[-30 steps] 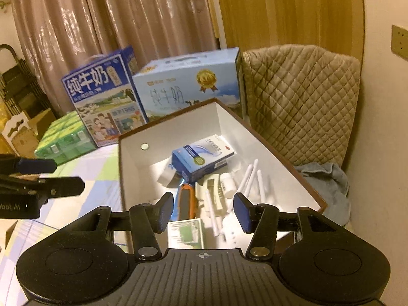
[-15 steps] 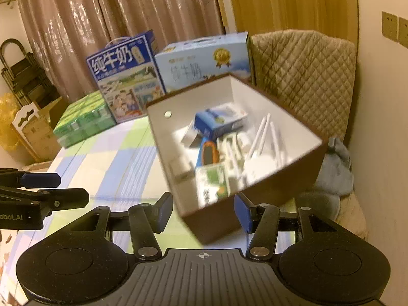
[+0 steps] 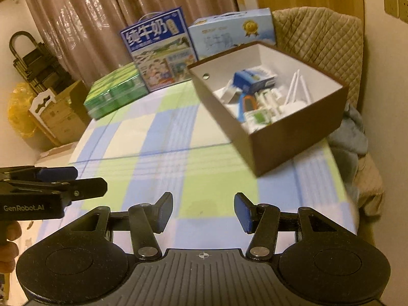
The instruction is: Organize rigid objects
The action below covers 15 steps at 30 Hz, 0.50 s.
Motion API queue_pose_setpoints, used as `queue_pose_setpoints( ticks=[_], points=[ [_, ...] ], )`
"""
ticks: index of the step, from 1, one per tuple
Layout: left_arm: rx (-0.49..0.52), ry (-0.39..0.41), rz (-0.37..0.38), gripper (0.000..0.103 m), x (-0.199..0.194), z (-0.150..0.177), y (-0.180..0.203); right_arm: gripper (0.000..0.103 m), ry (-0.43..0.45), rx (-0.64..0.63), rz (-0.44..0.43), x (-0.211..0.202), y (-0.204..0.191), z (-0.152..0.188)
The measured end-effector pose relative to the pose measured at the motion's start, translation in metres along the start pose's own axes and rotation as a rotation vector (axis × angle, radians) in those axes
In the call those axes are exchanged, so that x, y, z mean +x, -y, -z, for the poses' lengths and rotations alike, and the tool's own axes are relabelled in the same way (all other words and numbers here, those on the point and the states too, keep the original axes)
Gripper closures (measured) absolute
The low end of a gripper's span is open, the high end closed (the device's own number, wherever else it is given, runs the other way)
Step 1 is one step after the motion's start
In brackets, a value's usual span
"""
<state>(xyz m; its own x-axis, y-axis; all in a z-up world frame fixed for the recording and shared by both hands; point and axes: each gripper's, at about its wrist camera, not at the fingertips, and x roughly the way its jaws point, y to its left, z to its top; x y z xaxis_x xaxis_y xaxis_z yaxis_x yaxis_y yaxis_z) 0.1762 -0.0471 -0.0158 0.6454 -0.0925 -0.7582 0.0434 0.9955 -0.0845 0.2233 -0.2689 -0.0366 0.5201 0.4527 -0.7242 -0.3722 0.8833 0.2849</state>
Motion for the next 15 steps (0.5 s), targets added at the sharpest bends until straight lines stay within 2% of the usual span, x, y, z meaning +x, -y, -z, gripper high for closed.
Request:
queue_pose_setpoints(
  ticks=[9, 15],
  points=[
    [-0.003, -0.002, -0.003, 0.030, -0.034, 0.034, -0.027, 0.053, 0.009, -0.005, -0.001, -0.017, -0.051, 0.033],
    [0.005, -0.009, 0.006, 0.030, -0.049, 0.053, -0.037, 0.053, 0.006, 0.005, 0.007, -0.023, -0.071, 0.053]
  ],
)
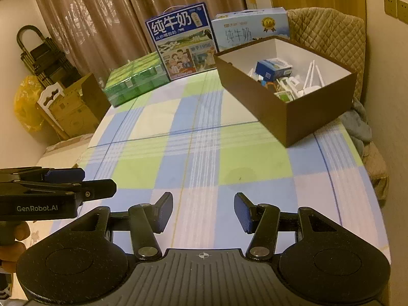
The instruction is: Organize rigid objects
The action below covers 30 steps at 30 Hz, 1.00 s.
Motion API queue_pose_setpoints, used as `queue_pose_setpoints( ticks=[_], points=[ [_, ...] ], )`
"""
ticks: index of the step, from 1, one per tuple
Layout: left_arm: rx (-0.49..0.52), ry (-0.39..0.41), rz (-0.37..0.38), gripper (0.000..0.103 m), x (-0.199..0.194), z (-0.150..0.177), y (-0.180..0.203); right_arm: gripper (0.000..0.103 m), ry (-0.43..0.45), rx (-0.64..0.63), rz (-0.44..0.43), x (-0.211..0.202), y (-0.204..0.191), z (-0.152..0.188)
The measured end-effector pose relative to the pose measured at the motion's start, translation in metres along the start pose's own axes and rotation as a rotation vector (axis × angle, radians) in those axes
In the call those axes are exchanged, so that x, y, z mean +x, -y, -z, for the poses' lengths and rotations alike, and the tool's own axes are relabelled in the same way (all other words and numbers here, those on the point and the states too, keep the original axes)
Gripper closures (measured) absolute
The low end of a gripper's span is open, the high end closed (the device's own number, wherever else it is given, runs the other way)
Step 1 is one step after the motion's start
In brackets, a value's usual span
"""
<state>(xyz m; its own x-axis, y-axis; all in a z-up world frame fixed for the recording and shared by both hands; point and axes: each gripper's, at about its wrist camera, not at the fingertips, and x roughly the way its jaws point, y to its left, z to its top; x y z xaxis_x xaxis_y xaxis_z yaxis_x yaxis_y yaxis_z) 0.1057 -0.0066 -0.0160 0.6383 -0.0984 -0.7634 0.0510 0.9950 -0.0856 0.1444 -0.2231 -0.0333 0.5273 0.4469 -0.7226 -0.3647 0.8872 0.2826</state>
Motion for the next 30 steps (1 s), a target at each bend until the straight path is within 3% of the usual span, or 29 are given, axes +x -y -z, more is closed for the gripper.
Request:
queue_pose_setpoints(
  ticks=[13, 30],
  points=[
    [0.002, -0.013, 0.011, 0.030, -0.018, 0.028, -0.010, 0.053, -0.001, 0.002, 0.004, -0.011, -0.027, 0.030],
    [-0.008, 0.008, 0.013, 0.030, -0.028, 0.034, -0.009, 0.053, -0.001, -0.004, -0.015, -0.016, -0.034, 0.037]
  ],
)
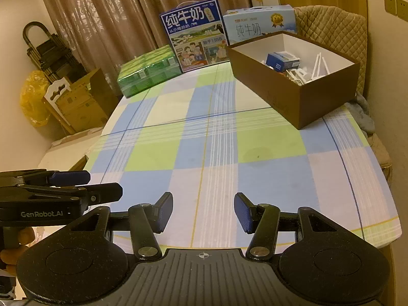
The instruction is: Organize rigid objects
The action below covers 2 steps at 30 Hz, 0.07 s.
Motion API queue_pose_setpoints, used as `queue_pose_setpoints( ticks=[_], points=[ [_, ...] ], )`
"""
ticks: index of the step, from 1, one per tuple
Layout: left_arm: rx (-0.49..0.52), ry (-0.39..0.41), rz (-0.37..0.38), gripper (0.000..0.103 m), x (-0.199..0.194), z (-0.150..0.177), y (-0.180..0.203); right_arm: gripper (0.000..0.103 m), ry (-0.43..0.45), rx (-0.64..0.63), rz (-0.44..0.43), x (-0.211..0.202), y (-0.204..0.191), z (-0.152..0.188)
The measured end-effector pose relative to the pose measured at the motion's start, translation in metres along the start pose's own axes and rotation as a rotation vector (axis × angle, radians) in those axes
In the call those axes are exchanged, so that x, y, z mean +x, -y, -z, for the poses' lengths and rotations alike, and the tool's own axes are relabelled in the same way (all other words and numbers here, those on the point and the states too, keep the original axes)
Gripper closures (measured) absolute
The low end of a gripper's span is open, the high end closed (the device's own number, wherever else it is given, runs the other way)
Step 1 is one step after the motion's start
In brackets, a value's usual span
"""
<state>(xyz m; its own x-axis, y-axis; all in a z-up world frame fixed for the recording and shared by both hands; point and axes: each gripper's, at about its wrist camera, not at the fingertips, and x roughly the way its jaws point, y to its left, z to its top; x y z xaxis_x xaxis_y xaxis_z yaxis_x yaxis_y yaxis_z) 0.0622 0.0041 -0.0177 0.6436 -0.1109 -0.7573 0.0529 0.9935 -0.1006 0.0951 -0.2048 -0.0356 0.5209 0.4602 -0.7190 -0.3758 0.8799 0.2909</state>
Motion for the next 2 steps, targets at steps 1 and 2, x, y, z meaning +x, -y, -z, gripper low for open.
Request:
queue_pose_setpoints(
  ticks=[1, 2],
  points=[
    [-0.001, -0.003, -0.001, 0.030, 0.0008, -0.0005, 0.0002, 0.053, -0.001, 0.000, 0.000, -0.0002, -0.0001, 0.0000],
    [-0.003, -0.008, -0.003, 0.030, 0.0017, -0.0006, 0.0003, 0.053, -0.001, 0.001, -0.001, 0.0000, 0.0003, -0.0001]
  ],
)
